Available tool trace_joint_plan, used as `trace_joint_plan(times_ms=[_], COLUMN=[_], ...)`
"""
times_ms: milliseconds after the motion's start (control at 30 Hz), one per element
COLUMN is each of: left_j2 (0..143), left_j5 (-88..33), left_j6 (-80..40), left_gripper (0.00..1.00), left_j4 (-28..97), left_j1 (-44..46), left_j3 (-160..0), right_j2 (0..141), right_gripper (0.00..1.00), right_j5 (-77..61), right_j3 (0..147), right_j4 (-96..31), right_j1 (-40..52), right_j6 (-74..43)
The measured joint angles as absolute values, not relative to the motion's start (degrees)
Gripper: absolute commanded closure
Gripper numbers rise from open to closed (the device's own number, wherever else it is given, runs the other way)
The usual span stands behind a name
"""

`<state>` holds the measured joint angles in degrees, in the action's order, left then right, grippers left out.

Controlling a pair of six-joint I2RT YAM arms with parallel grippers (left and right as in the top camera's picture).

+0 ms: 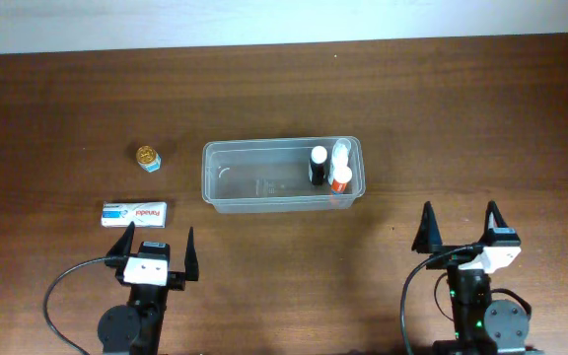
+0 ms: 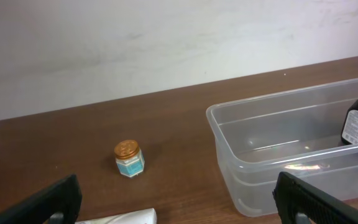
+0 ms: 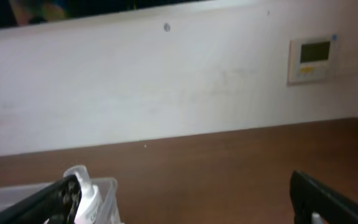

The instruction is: Pack container

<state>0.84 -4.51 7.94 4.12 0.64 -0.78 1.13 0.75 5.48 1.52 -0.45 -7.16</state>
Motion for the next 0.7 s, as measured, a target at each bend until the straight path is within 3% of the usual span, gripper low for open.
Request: trace_joint_plan(times_ms=[200, 700], left_j2=[0.8, 0.8], left_j5=[-4.5, -4.5], left_j6=[7.9, 7.9], left_gripper=[0.01, 0.01], left_j4=[4.1, 4.1], left_j1=[0.6, 0.6], left_j3=[-0.8, -0.8], right_j2=[0.9, 0.8], right_gripper=[0.02, 0.02], right_j5=[0.6, 1.9], right_j3=[1.8, 0.6], right_j4=[4.7, -4.1], right_j1=[-0.4, -0.4], right_j6=[-11.2, -9.6])
